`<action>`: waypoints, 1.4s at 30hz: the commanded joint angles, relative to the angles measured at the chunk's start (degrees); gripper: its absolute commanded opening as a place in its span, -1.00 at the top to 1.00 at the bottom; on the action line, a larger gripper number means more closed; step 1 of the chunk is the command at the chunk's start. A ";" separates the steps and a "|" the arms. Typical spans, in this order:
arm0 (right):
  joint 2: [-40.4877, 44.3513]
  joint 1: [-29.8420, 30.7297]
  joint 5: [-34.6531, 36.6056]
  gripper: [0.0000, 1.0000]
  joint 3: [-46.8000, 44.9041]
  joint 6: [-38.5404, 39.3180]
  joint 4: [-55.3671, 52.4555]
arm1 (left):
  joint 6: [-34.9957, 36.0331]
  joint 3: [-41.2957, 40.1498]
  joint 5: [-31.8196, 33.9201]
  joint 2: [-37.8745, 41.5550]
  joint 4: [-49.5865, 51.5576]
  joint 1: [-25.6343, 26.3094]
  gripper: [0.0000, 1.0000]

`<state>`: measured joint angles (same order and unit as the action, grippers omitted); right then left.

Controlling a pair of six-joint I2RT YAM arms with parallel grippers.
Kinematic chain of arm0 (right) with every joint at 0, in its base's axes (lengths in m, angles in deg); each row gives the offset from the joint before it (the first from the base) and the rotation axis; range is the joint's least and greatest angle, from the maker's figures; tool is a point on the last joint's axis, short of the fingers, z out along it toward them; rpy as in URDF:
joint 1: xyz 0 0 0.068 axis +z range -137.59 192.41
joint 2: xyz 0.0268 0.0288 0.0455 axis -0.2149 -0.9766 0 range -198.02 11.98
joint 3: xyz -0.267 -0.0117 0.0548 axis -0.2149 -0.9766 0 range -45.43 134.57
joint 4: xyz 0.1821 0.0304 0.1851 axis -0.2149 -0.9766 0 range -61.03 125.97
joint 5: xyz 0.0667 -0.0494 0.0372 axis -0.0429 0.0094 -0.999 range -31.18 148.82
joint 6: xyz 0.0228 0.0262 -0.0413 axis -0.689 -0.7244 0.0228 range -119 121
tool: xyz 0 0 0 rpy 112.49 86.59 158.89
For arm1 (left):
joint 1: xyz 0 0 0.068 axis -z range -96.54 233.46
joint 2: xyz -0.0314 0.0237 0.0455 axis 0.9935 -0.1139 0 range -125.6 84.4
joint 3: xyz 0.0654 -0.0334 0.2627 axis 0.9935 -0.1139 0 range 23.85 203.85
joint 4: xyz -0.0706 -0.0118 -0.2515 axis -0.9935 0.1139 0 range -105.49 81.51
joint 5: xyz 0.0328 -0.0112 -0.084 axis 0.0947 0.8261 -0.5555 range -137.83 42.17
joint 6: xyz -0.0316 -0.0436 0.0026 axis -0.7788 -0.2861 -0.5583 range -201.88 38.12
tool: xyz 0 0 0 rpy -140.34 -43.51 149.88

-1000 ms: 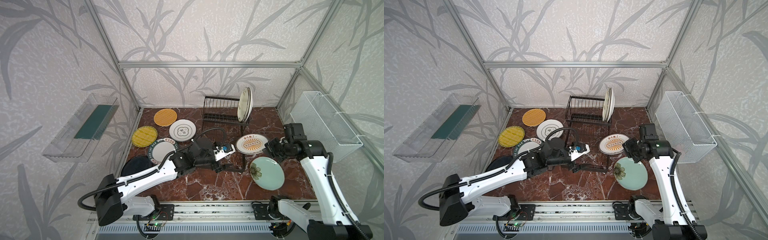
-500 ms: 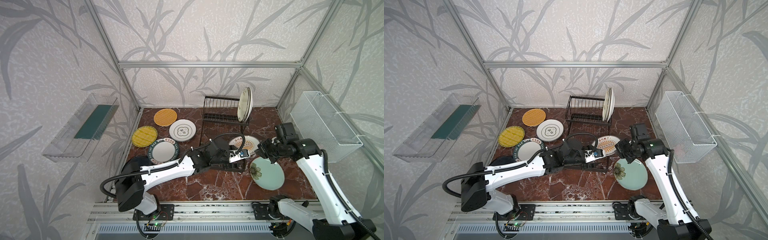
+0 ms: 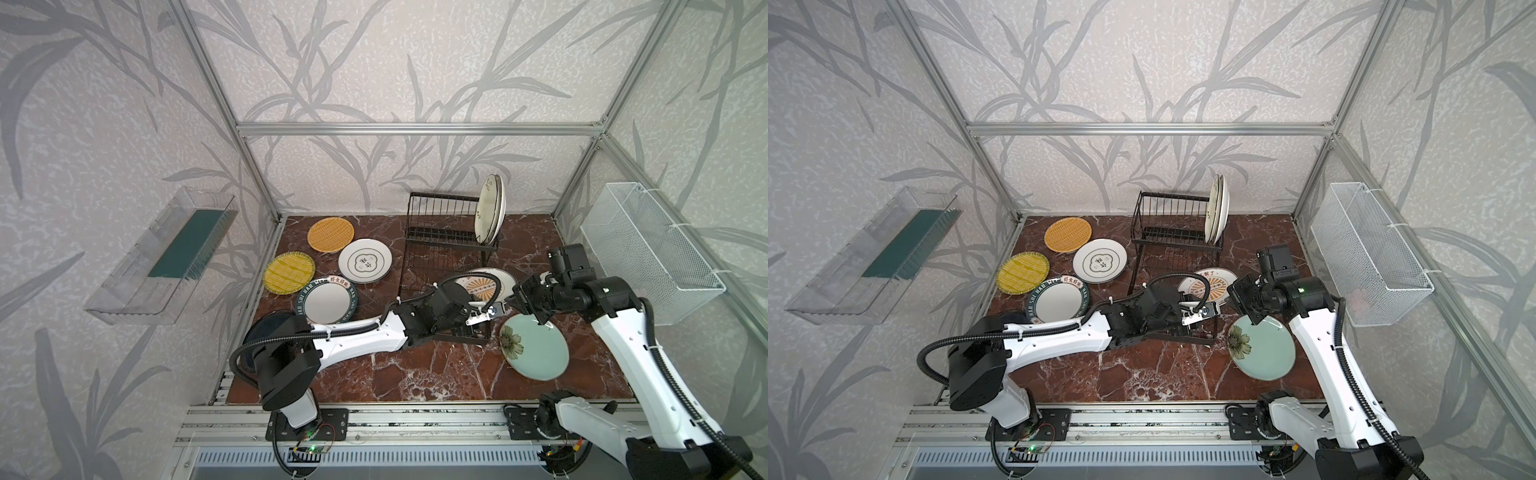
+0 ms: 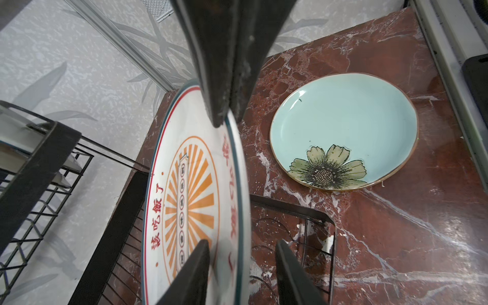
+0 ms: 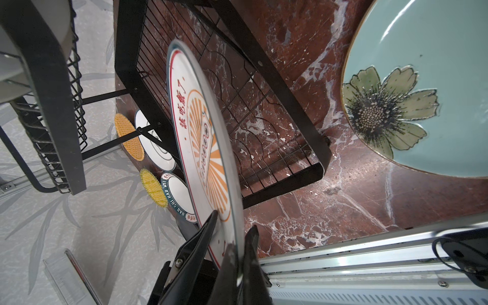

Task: Load plates into a dish rack
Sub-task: Place the plate on the dish rack.

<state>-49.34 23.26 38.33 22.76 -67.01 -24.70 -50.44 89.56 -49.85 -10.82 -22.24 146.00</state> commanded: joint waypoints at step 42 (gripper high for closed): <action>4.97 1.43 6.60 -0.99 -3.31 20.39 34.96 | -38.92 17.15 13.93 25.90 18.75 -1.61 1.00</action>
<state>-46.41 24.05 44.93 19.19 -49.53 6.63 -82.24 102.68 -39.23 17.35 -0.84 145.28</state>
